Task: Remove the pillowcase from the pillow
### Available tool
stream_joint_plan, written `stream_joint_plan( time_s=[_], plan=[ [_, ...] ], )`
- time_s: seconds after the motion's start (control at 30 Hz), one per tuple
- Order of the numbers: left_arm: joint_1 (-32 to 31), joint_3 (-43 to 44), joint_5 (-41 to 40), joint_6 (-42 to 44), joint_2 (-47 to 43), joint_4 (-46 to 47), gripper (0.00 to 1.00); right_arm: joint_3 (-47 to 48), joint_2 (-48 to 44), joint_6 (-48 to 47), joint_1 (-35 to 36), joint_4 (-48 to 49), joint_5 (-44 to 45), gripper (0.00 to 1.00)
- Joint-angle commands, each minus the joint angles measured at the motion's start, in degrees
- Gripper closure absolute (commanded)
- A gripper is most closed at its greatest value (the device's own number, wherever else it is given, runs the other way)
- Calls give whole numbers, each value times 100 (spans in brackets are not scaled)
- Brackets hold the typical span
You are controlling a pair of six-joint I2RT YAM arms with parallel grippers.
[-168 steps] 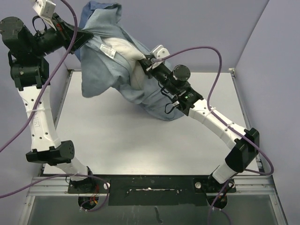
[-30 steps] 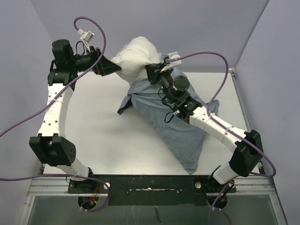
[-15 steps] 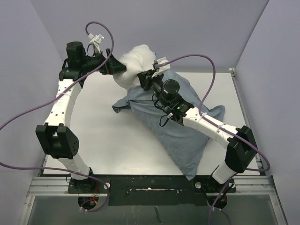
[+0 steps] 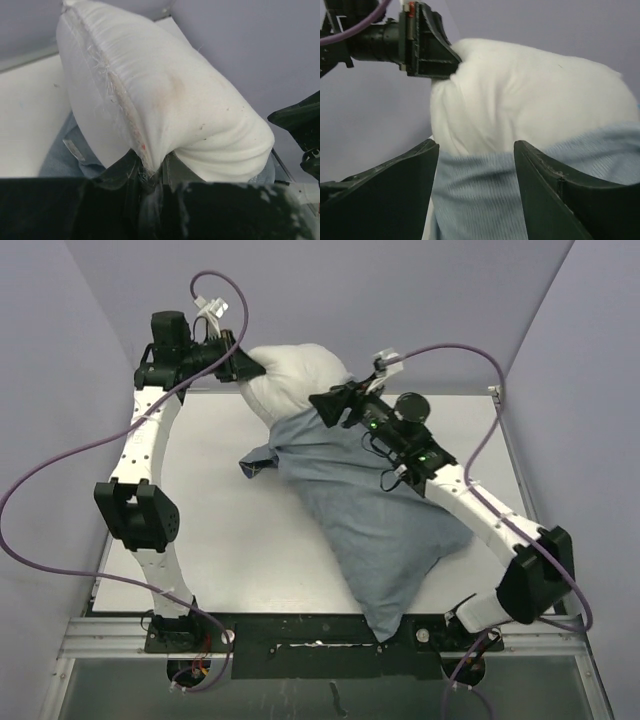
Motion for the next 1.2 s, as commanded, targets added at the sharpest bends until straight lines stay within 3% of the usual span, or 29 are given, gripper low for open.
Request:
stream_joint_plan(
  time_s=[0.0, 0.13, 0.23, 0.4, 0.5, 0.6, 0.73, 0.83, 1.03, 1.17],
  plan=[
    [212, 2042, -208, 87, 294, 441, 100, -71, -1347, -648, -307, -1163, -801, 37],
    [204, 3219, -254, 0, 666, 448, 100, -791, -2461, -1140, -390, -2398, -849, 39],
    [164, 3668, -215, -204, 770, 908, 100, -1385, -3198, -1180, -375, -3181, -963, 48],
    [-101, 3632, 301, -407, 563, 1804, 100, -2772, -4046, -827, -317, -3683, -747, 67],
    [-406, 3376, 627, -376, 326, 1788, 100, -3481, -4234, -651, -312, -3326, -523, 67],
    [-746, 2789, 880, -261, -55, 1773, 100, -3867, -3849, -501, -305, -2770, -466, 67],
    [-1258, 2380, 1328, 108, -464, 1493, 100, -4227, -2728, -169, -230, -1287, -509, 67],
    [-1548, 2494, 1717, 54, -583, 1553, 100, -4191, -1848, -20, -161, 55, -272, 53],
    [-1981, 3221, 2095, -407, -504, 1858, 100, -2808, 94, -88, 9, 1608, 352, 46],
    [-1969, 3335, 2062, 35, -697, 1420, 100, -1807, 1003, -169, 93, 1822, 444, 39]
  ],
)
